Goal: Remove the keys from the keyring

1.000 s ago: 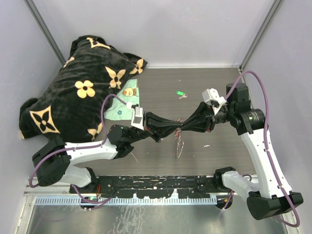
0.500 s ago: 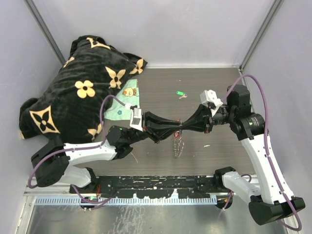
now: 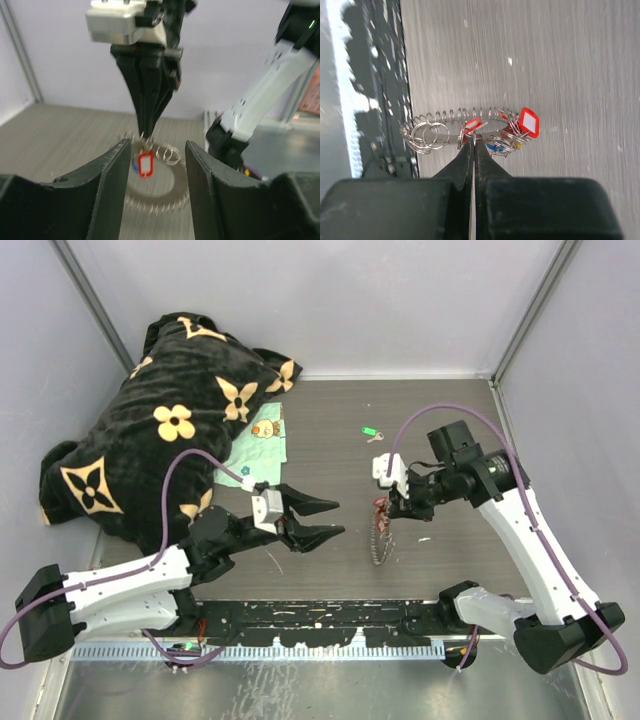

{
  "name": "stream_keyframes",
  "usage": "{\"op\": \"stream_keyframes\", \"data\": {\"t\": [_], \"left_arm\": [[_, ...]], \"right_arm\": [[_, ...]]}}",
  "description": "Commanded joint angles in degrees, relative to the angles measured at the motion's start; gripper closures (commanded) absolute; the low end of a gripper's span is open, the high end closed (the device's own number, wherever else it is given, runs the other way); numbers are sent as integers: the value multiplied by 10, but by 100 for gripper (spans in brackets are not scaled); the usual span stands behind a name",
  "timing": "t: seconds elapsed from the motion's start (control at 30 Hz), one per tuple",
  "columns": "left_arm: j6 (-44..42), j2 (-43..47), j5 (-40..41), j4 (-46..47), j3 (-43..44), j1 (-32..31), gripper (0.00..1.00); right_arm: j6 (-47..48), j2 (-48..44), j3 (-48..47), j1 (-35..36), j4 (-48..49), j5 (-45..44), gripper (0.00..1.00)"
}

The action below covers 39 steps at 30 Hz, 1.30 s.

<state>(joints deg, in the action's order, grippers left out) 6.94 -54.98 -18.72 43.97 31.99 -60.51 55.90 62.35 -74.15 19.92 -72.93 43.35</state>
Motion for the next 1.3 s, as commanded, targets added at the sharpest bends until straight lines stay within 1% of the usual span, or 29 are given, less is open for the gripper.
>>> {"op": "stream_keyframes", "data": {"t": [0.0, 0.1, 0.2, 0.3, 0.33, 0.37, 0.47, 0.57, 0.63, 0.77, 0.93, 1.1, 1.27], "left_arm": [[-60, -17, 41, -13, -50, 2, 50], [-64, -64, 57, 95, -77, 2, 50], [-73, -144, 61, 220, -86, 2, 53], [-73, -240, 72, 351, -86, 2, 58], [-74, -268, 72, 375, -78, 2, 61], [-75, -285, 71, 376, -66, 3, 63], [-79, -328, 76, 380, -34, 5, 65], [-92, -358, 90, 380, -14, 15, 74], [-95, -376, 87, 380, 0, 23, 76], [-81, -403, 57, 380, 28, 24, 76], [-52, -421, 20, 380, 54, 24, 76], [-13, -431, -20, 380, 66, 23, 76], [7, -429, -52, 380, 64, 20, 75]], "right_arm": [[21, 11, -17, 58, -39, -212, 99], [11, 34, -17, 77, -44, -260, 99], [11, 49, -19, 88, -45, -268, 99], [11, 62, -24, 95, -48, -271, 99], [11, 66, -25, 97, -48, -267, 99], [12, 68, -26, 97, -49, -261, 99], [16, 70, -27, 98, -51, -229, 99], [18, 63, -25, 98, -49, -202, 99], [18, 56, -23, 98, -42, -187, 99], [18, 53, -21, 98, -37, -160, 99], [11, 52, -17, 98, -27, -152, 99], [5, 49, -10, 98, -19, -150, 99], [1, 45, -10, 98, -15, -150, 99]]}}
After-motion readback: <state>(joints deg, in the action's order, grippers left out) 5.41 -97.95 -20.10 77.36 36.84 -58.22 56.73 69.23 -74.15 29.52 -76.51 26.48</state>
